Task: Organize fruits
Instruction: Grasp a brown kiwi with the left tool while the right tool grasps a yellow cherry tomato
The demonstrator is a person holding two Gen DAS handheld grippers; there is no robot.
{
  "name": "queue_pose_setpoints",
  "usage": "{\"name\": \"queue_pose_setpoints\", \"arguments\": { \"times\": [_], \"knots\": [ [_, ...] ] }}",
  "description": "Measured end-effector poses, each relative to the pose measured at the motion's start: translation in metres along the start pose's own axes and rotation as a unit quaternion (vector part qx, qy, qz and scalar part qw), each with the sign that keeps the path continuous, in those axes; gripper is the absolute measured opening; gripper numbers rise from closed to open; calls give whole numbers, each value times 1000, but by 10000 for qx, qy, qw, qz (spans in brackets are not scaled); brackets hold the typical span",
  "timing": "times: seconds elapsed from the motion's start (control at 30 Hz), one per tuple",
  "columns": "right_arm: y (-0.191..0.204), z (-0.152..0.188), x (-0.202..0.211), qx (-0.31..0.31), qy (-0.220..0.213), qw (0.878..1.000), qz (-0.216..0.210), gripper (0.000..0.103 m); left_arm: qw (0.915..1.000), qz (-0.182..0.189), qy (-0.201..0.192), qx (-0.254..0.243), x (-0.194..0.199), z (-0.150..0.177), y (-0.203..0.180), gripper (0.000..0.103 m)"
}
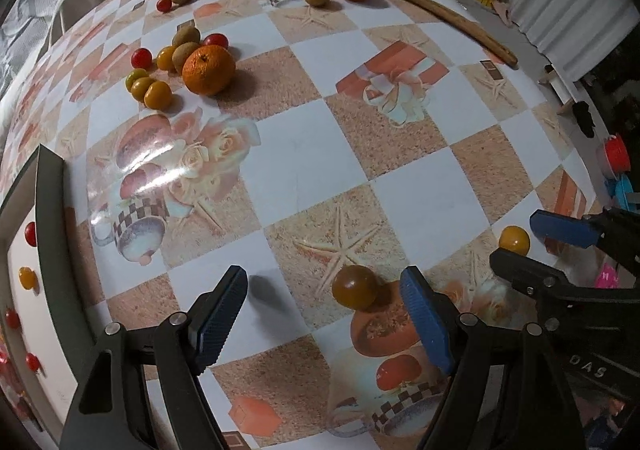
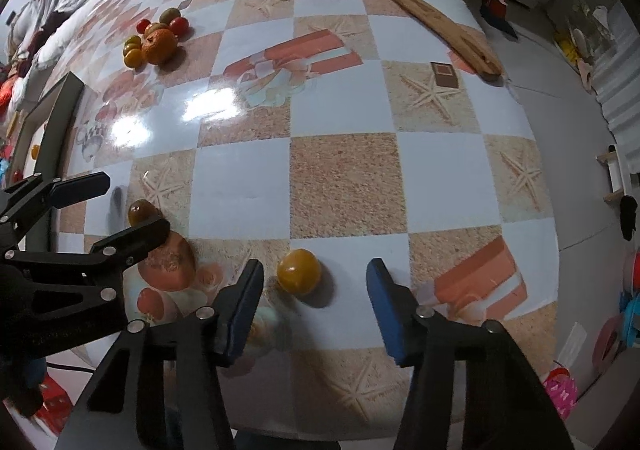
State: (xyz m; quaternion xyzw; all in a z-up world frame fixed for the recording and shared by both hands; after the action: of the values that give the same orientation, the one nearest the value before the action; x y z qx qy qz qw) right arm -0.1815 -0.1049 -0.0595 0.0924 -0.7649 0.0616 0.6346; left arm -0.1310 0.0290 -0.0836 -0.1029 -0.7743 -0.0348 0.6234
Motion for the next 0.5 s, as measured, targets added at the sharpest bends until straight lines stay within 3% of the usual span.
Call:
{"name": "queue_pose_setpoints", "arguments": {
  "times": [0.13, 0.23, 0.33, 0.37, 0.5],
  "knots": [
    [1, 1, -1, 86, 11, 9999, 112, 53, 9999, -139, 81, 45, -3, 3, 0, 69],
    [0, 2, -1, 102, 28, 9998, 163, 46, 9997, -220, 82, 55, -2, 3, 0, 60],
    [2, -1, -1, 161, 27, 9998, 148, 31, 9997, -205, 54, 118, -1, 0, 1, 44],
    [3, -1, 0, 191, 23, 9998, 114, 24, 9997, -182, 55, 141, 0, 0, 2, 37],
    [8, -4, 2, 89, 38, 9999, -118, 24, 9988, 242, 117, 402, 6, -1, 7, 26]
  ]
}}
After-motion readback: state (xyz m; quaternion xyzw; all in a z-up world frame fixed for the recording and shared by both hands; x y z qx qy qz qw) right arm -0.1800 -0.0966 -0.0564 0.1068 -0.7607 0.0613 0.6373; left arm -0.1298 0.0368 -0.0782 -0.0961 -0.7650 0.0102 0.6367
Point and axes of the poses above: each gripper's, at about its wrist camera, not at the fingertips, and x roughly against the way its jaws point, y to its left, z to its underside, the point moved 10 cm from there along -x, roughly the way its jaws point, and after that the axes turned 4 degrees about x, right-handed, at the moved point
